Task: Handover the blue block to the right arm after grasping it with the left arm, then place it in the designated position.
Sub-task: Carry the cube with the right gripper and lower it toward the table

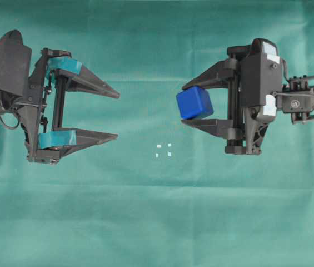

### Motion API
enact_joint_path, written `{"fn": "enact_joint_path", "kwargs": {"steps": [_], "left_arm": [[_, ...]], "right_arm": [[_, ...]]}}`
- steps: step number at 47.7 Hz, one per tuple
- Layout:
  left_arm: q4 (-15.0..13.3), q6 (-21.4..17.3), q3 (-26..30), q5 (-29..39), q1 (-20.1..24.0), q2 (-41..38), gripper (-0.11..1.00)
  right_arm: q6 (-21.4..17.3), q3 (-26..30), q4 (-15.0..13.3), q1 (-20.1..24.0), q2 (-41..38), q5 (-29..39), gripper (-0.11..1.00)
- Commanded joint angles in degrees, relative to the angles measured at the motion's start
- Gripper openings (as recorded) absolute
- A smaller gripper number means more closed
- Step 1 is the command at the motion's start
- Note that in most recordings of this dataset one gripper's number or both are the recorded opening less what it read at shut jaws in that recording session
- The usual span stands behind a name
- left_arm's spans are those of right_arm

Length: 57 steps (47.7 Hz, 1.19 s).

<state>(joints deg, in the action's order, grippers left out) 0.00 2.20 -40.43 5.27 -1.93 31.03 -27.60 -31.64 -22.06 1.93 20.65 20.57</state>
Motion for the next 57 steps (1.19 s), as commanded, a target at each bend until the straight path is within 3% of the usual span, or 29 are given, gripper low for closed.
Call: {"fn": "enact_joint_path", "kwargs": {"steps": [1,32,57], "left_arm": [[-0.1,0.0,1.5,-0.4,0.2,0.3,1.0],[-0.1,0.0,1.5,-0.3,0.1,0.3,1.0],[-0.1,0.0,1.5,-0.4,0.1,0.3,1.0]], "right_arm": [[-0.4,1.6,0.5,0.1,0.7,0.9,0.59],[-0.4,1.7,0.6,0.1,-5.6,0.6,0.59],[-1.8,1.4,0.6,-0.2,-18.1,-8.5,0.59]]}}
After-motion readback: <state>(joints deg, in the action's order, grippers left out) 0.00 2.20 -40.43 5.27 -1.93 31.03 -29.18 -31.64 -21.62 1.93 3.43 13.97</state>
